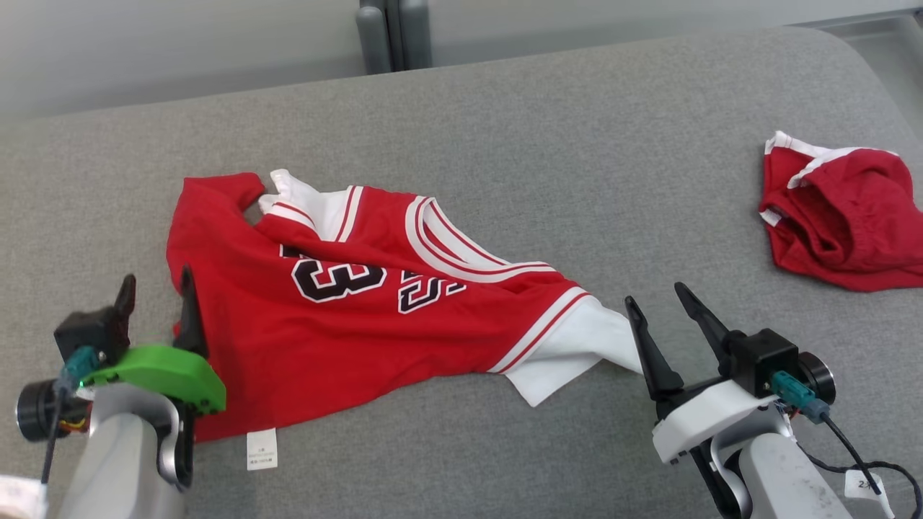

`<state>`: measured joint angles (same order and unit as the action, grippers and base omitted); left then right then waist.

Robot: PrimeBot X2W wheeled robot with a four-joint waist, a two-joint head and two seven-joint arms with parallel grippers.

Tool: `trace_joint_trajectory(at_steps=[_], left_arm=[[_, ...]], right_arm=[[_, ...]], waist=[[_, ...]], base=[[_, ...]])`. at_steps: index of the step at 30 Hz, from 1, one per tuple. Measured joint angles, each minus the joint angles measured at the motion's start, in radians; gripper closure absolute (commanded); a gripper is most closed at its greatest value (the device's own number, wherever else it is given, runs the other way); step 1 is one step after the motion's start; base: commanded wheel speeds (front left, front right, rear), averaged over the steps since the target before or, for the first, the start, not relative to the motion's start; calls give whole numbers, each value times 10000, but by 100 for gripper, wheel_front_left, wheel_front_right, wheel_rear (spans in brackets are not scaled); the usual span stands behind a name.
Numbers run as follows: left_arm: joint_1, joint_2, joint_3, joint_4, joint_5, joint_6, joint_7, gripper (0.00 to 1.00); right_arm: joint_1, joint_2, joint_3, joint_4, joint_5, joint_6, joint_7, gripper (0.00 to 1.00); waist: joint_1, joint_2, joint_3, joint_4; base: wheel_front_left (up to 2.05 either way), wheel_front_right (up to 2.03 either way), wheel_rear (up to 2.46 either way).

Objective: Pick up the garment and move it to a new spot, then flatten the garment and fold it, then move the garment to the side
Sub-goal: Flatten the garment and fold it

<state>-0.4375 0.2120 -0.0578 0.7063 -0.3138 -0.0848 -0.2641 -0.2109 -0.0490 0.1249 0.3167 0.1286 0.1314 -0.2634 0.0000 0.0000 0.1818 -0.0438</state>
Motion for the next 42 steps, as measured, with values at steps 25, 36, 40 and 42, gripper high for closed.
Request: trace_joint_trajectory(at_steps=[25,36,40,42], left_arm=[[4325,-1588,1465,-2380,1310,-424,2,0],[3066,-1517,1411,-715,1139,-439,0,0],[2750,-1425,1697,169,1181,-443,-15,0],[2591,-1413,1795,380,1279,-466,-29,0]], right_arm=[[1210,0,73,236,347,0,0,0],[871,0,134,441,40,0,0,0],[753,0,209,535,-58,0,0,0],[753,0,301,688,-169,0,0,0]], waist=[[0,0,-1392,263],[0,0,-583,239],[0,0,-336,204],[0,0,-261,187]], base=[[0,0,0],[0,0,0],[0,0,0],[0,0,0]])
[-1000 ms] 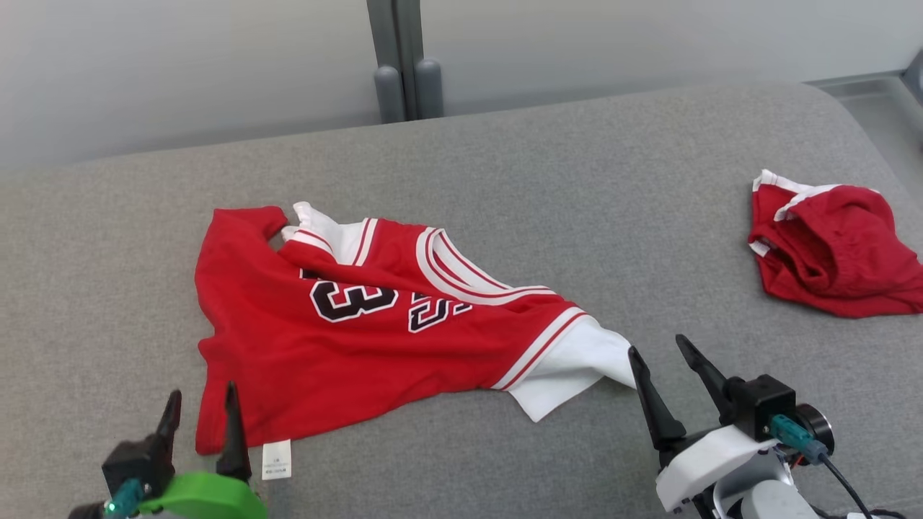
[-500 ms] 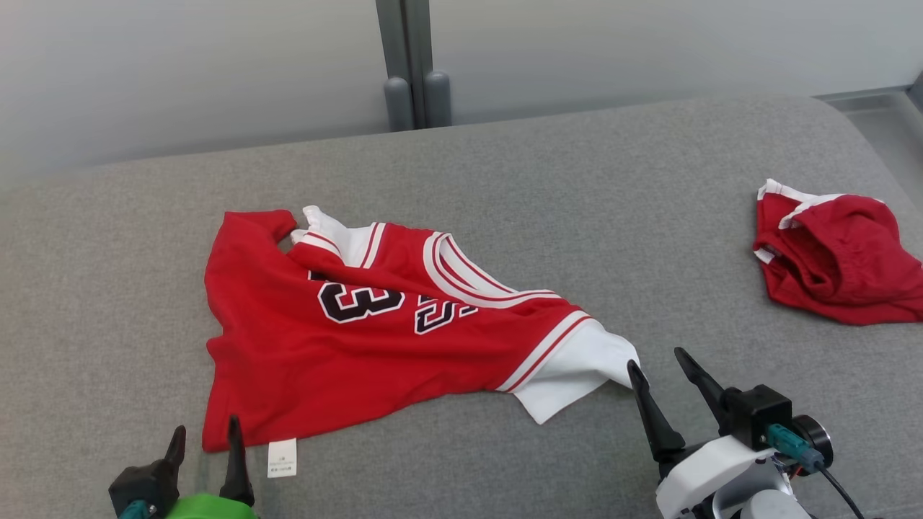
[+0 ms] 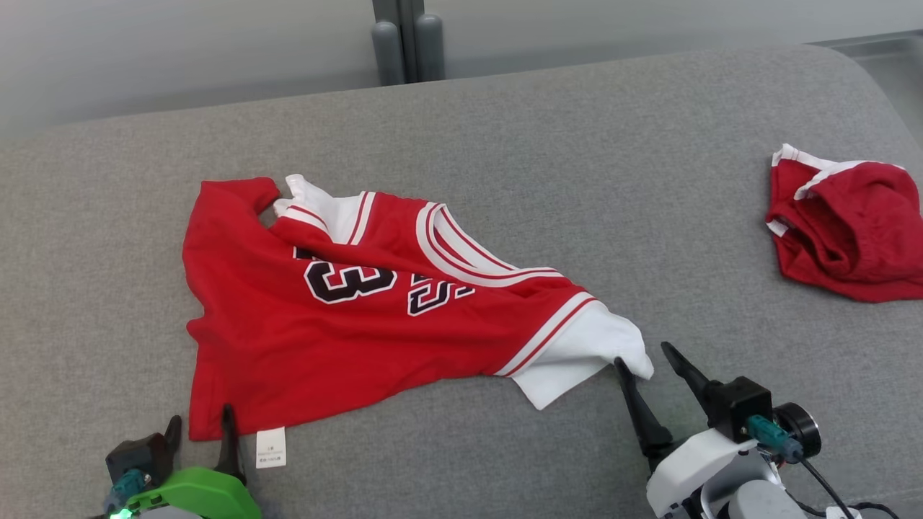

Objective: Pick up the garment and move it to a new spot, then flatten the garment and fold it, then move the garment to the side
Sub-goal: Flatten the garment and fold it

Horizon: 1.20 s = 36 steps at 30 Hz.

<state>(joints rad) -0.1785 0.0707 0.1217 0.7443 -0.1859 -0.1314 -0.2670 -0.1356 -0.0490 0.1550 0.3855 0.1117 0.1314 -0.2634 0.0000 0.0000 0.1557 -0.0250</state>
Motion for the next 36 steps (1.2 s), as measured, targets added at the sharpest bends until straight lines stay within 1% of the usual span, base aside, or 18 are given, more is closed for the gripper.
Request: trace_joint_trajectory(at_steps=[8,17,18,19,20,21,32,33,34,36], left_arm=[[-211,-4,-61,230,84,-2,-25,0],[-284,6,-479,82,-10,-2,-27,0],[-284,10,-535,61,-44,-2,-27,0],[-283,17,-570,54,-71,-2,-25,0],[-283,23,-598,44,-77,-2,-25,0],[-282,27,-619,42,-105,-2,-25,0],[-192,21,-846,15,-414,-2,-13,0],[-191,19,-888,40,-512,0,-13,67],[-191,19,-911,59,-525,0,-13,100],[-192,17,-1014,173,-669,0,-15,100]], right_arm=[[-151,8,349,790,-675,0,0,0],[-490,0,-159,1275,-1572,0,0,0],[-513,4,-201,1290,-1628,0,0,16],[-530,4,-257,1313,-1676,0,0,62],[-538,4,-316,1335,-1703,0,0,93],[-540,-2,-355,1348,-1737,0,0,100],[-477,0,-355,1160,-1578,0,0,100],[-455,0,-341,1127,-1559,0,0,100],[-449,0,-334,1103,-1547,0,0,100],[-449,2,-322,1039,-1486,0,0,100]], waist=[[0,0,152,97],[0,1,315,317],[0,0,318,333],[0,0,314,343],[0,0,305,348],[0,0,294,351],[0,0,91,293],[0,0,85,285],[0,0,83,280],[0,1,72,270]], base=[[0,0,0],[0,0,0],[0,0,0],[0,0,0],[0,0,0],[0,0,0],[0,0,0],[0,0,0],[0,0,0],[0,0,0]])
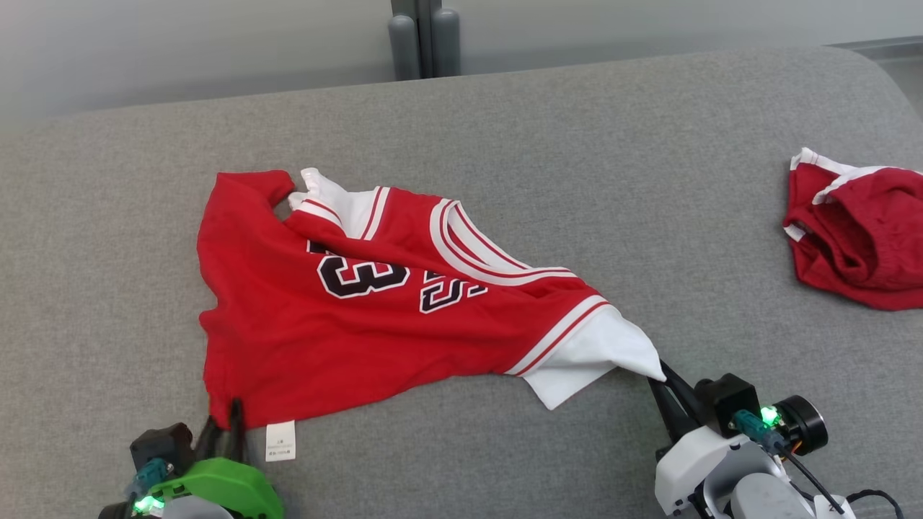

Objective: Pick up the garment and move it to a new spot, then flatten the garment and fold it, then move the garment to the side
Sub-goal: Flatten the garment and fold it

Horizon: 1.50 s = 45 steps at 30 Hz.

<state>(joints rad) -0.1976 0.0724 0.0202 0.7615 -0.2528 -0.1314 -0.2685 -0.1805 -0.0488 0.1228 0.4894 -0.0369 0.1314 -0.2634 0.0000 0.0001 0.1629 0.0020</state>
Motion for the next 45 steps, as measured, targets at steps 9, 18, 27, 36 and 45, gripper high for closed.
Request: trace_joint_trajectory(at_steps=[9,18,27,36,45], left_arm=[[236,-27,-15,-930,-311,-2,46,100],[48,268,-107,-3147,-888,-2,46,100],[-1651,1599,-1009,-4934,-2303,-2,46,100],[-3933,3057,-1425,-6773,-3597,-2,1099,100],[-5418,3438,-1601,-6460,-4069,-2,2015,100]], right_arm=[[87,-10,1515,-901,2031,0,2,100],[-366,-412,2506,-2869,5708,-2,0,100],[-1936,-1281,2165,-4640,9764,-2,92,100],[-3704,-1829,692,-5843,11448,-8,1112,100],[-5699,-1156,31,-5060,10042,-10,2190,100]], waist=[[0,0,-233,95],[0,0,-760,151],[0,-1,-1152,58],[0,0,-979,-48],[0,0,42,-157]], base=[[0,0,0],[0,0,0],[0,0,0],[0,0,0],[0,0,0]])
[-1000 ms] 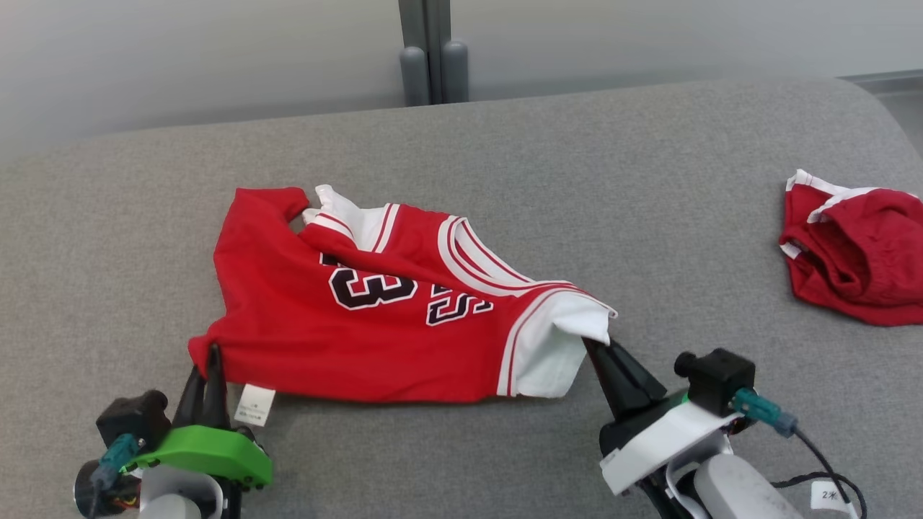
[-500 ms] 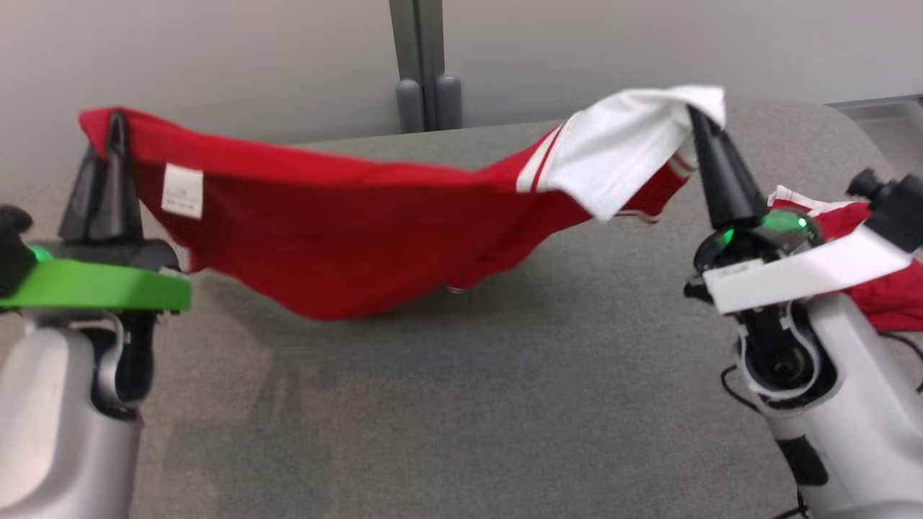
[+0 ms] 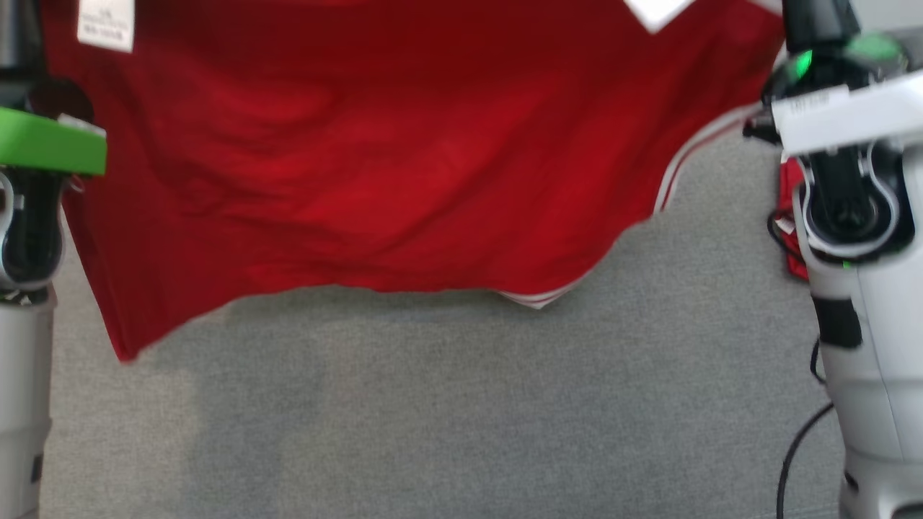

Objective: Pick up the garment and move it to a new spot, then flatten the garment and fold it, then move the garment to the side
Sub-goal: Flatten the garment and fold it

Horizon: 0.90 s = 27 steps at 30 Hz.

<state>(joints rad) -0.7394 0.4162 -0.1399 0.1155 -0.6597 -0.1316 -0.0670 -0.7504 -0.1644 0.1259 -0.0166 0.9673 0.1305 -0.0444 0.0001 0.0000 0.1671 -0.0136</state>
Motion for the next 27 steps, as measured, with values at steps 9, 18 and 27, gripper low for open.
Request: trace_joint_trajectory(at_steps=[9,18,27], left_arm=[[-3099,-15,17,2510,420,44,-663,100],[-5995,-217,362,4535,811,82,-1837,100],[-2934,-961,1197,4617,1011,27,-1941,100]], right_arm=[[-4305,878,-769,2903,-2871,2,-855,100],[-7392,1108,-1068,5300,-4328,10,-1877,100],[-4734,1152,-268,5921,-3438,10,-2117,100]], waist=[[1,0,1662,-140],[2,0,3124,-233],[1,0,3345,-354]], base=[[0,0,0],[0,0,0],[0,0,0]])
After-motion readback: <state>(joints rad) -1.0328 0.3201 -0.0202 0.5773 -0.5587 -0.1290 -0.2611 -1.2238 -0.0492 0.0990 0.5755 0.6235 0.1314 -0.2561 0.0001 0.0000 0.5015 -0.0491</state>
